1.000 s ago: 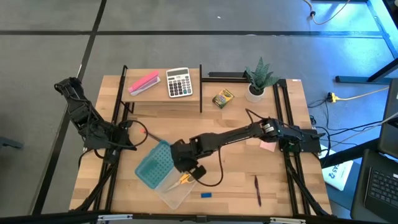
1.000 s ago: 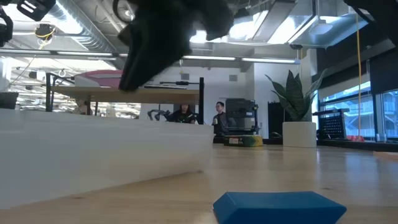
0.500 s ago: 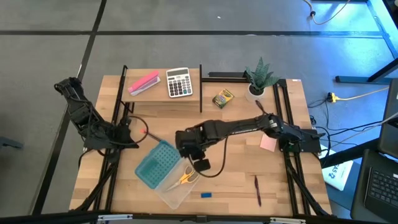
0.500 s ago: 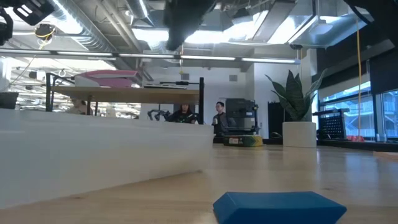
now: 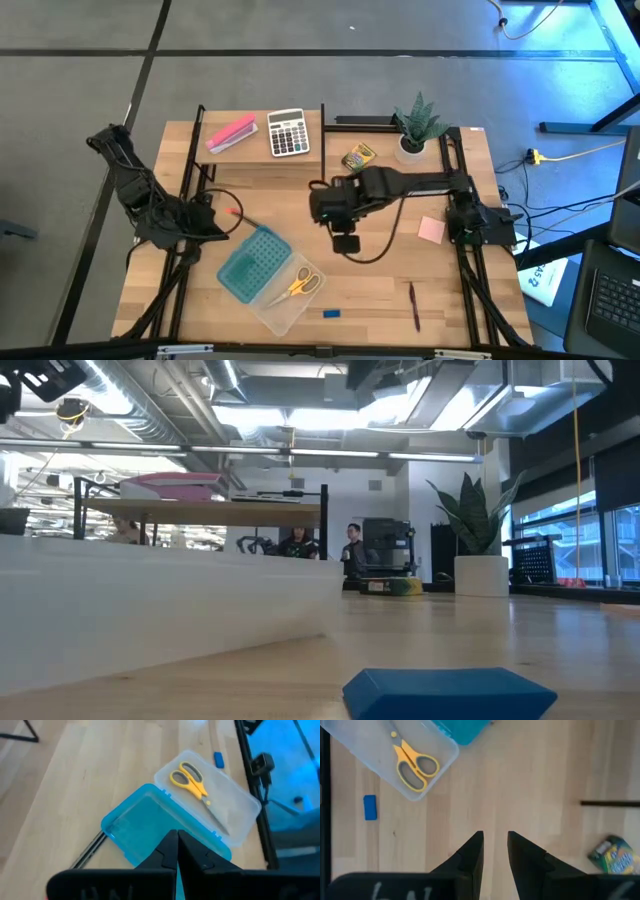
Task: Pack school essentials
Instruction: Put the yellow crayon box into the blue supply box
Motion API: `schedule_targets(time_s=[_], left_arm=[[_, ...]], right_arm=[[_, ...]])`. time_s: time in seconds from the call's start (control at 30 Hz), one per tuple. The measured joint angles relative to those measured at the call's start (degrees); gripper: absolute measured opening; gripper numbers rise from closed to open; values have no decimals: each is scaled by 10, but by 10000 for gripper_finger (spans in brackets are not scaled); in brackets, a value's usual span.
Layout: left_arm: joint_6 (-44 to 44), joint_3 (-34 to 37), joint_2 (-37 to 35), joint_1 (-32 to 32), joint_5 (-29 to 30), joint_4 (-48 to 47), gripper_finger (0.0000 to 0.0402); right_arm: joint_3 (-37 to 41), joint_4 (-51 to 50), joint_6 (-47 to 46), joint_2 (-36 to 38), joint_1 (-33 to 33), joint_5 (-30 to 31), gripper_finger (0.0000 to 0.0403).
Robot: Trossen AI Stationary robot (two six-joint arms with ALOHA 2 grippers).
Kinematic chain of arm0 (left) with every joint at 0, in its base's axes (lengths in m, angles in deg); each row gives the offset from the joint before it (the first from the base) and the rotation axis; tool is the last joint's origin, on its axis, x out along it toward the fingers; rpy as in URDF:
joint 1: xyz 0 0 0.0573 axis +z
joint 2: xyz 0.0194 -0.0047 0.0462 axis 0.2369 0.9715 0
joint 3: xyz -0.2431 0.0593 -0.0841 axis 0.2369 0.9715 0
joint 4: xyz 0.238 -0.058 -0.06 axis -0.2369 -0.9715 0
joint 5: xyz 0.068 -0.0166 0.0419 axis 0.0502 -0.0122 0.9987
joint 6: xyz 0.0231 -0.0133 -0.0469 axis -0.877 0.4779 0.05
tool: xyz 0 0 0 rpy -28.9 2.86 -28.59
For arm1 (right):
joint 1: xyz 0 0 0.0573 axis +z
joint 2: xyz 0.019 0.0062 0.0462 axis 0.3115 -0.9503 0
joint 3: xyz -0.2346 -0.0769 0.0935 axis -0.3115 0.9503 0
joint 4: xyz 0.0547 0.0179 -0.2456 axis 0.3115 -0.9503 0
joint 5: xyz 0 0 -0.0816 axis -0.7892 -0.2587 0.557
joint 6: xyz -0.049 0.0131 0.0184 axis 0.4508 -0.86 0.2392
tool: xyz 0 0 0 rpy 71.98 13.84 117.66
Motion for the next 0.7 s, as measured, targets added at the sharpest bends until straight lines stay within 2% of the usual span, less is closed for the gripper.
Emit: schedule_targets(time_s=[0.13, 0.3, 0.43, 0.57, 0.7], left_arm=[[34, 0, 16, 19, 6, 19, 0], [-1, 0, 41, 57, 6, 70, 0], [-25, 0, 66, 91, 6, 109, 0], [-26, 0, 90, 128, 6, 148, 0], [-29, 0, 115, 170, 5, 187, 0]], right_arm=[[0, -34, -33, 36, -1, 36, 90], [19, -28, -73, 93, -3, 98, 90], [69, -29, -134, 143, -8, 114, 90], [144, -30, -243, 202, -12, 155, 90], [226, -29, -419, 250, -21, 216, 90]])
